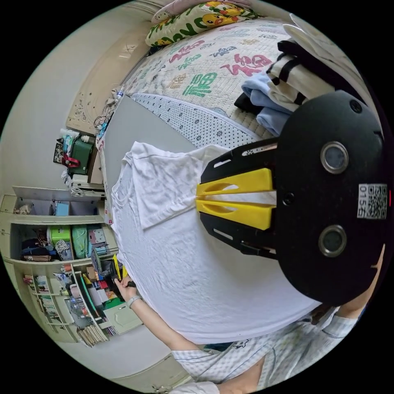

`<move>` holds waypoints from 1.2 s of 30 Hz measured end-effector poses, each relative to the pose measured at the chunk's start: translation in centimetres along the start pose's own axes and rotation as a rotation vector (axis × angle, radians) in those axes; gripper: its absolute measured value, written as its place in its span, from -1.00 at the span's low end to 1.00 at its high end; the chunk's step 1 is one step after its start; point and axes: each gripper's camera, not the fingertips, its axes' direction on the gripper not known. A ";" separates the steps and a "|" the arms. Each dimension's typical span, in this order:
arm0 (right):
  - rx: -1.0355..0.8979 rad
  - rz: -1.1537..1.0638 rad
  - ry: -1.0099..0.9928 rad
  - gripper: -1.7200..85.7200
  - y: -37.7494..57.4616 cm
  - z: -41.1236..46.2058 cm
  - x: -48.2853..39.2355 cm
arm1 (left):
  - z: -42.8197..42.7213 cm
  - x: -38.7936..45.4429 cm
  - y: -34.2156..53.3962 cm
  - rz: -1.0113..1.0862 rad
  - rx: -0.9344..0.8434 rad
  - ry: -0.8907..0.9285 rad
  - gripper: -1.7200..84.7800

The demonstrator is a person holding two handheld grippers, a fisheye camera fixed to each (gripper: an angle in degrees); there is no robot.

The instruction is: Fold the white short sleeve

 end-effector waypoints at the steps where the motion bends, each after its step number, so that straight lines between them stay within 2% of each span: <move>1: -0.014 0.041 -0.010 -0.88 -0.6 -0.1 0.3 | -0.1 -0.4 0.3 0.007 0.002 0.002 -0.71; 3: -0.028 0.177 -0.003 -0.86 -3.5 -1.6 0.7 | -0.4 -2.3 1.1 0.015 -0.003 0.000 -0.73; 5: 0.061 0.225 0.037 -0.88 -6.2 -3.7 -0.5 | -0.7 -3.8 1.7 0.010 -0.003 0.016 -0.73; 8: 0.145 0.180 0.089 -0.89 -12.9 -5.1 -5.1 | -1.2 -6.5 3.3 -0.045 0.028 0.067 -0.74; 10: 0.133 0.120 0.104 -0.87 -17.9 -3.8 -9.0 | -1.7 -8.8 5.0 -0.125 0.096 0.110 -0.77; 16: -0.059 -0.078 -0.037 -0.77 -34.7 8.5 -24.0 | -1.9 -11.9 7.6 -0.183 0.133 0.162 -0.79; 21: -0.109 -0.046 0.103 -0.77 -44.6 17.9 -31.4 | -1.2 -12.3 10.1 -0.216 0.163 0.169 -0.83; 29: -0.340 -0.111 0.235 -0.69 -49.4 27.2 -35.0 | 1.5 -9.1 10.7 -0.169 0.178 0.070 -0.95; 32: -0.337 -0.131 0.299 -0.75 -49.5 27.8 -35.7 | 3.0 -7.5 10.3 -0.149 0.173 0.058 -0.97; 34: -0.310 -0.102 0.312 -0.86 -49.6 26.9 -35.5 | 3.9 -6.1 10.0 -0.115 0.167 0.055 -0.97; 36: -0.238 -0.055 0.288 -0.92 -49.3 24.4 -34.3 | 5.1 -2.7 9.5 0.026 0.168 0.087 -0.98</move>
